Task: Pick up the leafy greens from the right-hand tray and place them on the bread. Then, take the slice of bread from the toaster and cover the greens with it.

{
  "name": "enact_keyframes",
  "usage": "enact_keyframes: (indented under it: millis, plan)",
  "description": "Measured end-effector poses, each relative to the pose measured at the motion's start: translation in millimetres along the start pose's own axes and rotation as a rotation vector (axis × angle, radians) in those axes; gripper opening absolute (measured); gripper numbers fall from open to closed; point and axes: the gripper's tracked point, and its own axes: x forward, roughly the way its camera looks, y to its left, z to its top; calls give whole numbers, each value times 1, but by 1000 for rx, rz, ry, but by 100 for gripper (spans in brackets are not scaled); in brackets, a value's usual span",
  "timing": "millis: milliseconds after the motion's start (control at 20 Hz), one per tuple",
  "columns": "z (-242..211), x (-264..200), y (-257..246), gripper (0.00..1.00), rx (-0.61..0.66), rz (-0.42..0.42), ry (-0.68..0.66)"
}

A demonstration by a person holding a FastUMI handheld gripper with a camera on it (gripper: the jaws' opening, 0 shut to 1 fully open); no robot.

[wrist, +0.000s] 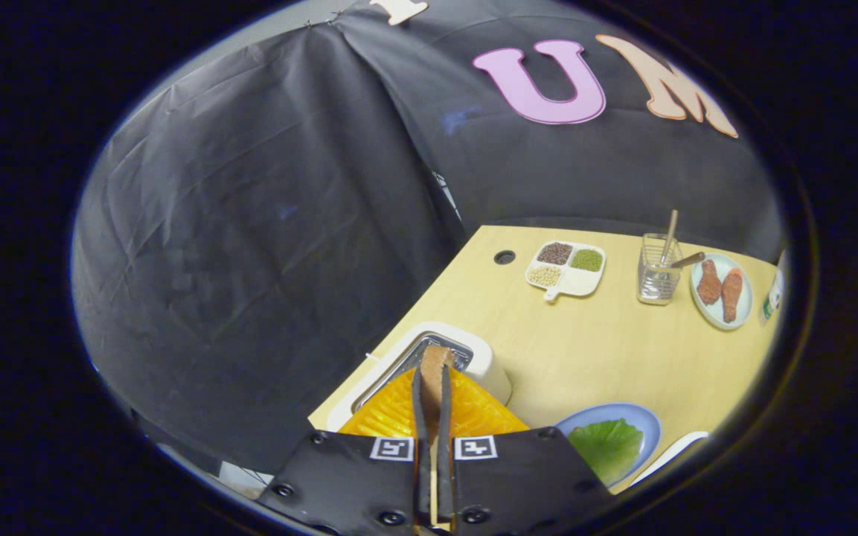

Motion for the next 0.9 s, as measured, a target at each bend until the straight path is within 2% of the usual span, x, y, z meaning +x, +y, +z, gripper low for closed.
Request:
enact_keyframes:
  millis: [500, 900]
  plan:
    - [5, -33, -9, 6, 78, 93, -55]
    - [-18, -47, -52, 6, 103, 36, -49]
